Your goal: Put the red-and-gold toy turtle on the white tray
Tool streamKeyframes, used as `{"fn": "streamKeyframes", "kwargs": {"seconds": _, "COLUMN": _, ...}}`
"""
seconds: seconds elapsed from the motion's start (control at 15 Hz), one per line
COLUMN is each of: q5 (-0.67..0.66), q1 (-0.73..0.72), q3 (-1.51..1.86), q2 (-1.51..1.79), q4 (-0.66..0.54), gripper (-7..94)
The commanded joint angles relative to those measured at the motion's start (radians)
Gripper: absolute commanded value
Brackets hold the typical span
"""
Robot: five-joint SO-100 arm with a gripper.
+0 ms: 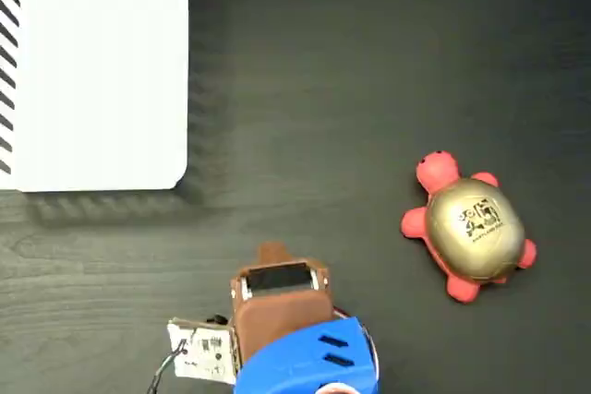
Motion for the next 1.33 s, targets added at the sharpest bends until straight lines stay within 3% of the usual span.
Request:
{"fn": "streamKeyframes", "kwargs": {"seconds": 0.0, "q5": 0.012, "q1": -0.012, "q3": -0.025, "q2": 0.006, "q4": 0.017, "gripper": 0}}
{"fn": "streamKeyframes", "kwargs": {"seconds": 1.27, "q5": 0.005, "q1": -0.032, "q3": -0.025, "q2": 0.006, "q4": 0.018, "gripper": 0}}
